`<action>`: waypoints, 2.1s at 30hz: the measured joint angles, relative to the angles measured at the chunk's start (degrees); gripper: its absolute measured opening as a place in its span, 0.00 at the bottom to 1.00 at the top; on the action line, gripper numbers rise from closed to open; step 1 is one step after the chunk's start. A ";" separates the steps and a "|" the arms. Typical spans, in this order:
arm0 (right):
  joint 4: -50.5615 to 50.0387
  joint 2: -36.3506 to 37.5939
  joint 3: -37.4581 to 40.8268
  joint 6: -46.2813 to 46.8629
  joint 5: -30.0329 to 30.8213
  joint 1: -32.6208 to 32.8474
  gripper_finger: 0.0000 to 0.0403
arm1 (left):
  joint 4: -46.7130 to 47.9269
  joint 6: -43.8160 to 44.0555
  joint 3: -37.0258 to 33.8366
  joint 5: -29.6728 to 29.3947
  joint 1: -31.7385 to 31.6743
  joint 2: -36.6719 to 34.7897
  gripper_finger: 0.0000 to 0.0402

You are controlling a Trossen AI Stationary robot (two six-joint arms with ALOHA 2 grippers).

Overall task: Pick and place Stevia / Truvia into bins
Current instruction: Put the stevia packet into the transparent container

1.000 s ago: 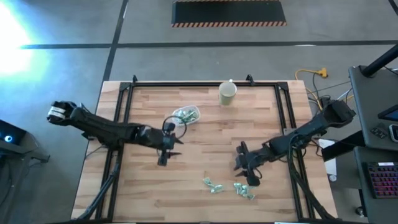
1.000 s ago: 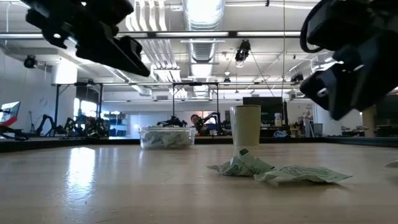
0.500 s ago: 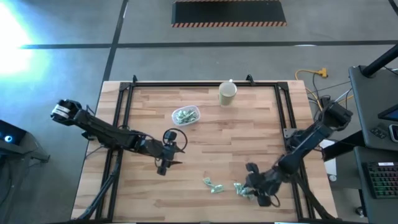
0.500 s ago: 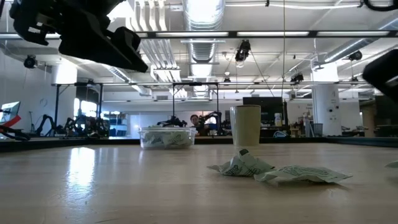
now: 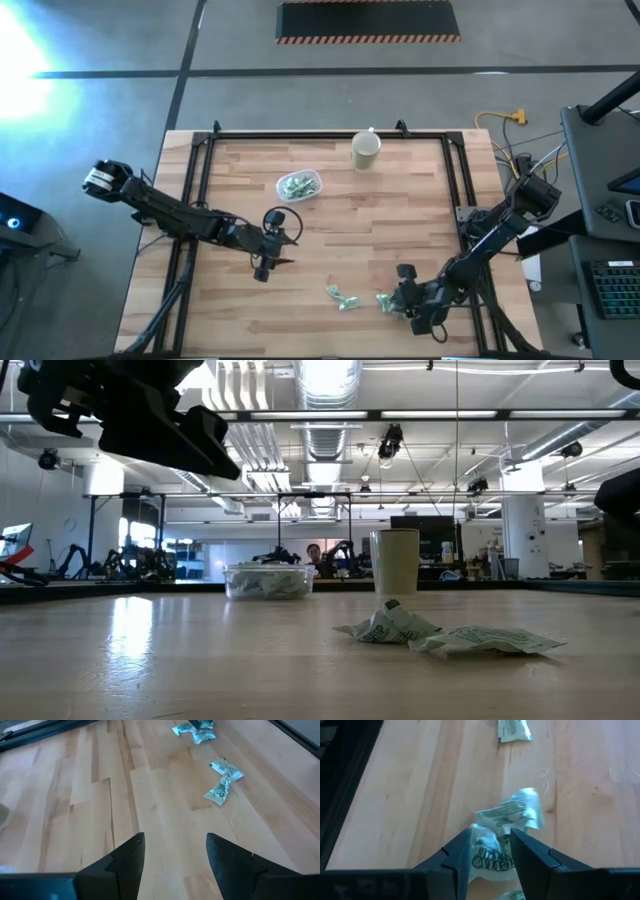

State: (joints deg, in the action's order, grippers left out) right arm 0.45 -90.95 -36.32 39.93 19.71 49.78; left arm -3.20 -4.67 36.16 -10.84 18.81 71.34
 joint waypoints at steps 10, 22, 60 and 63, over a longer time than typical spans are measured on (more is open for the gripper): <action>-0.73 -0.84 0.02 0.18 -0.01 0.09 0.27 | 0.06 0.19 0.00 0.02 0.00 0.01 0.49; -3.05 -2.02 0.00 -0.03 0.19 0.09 0.09 | 0.17 1.11 0.00 0.03 0.00 0.01 0.49; 2.09 15.99 0.00 -30.69 37.06 -10.58 0.02 | 0.24 0.85 -0.04 0.05 -0.02 0.01 0.49; 4.28 16.11 0.00 -29.44 36.98 -16.38 0.02 | 0.26 0.83 -0.04 0.05 -0.02 -0.01 0.49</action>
State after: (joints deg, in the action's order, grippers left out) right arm 4.74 -74.84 -36.32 10.49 56.69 33.40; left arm -2.94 -3.84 36.12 -10.79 18.79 71.33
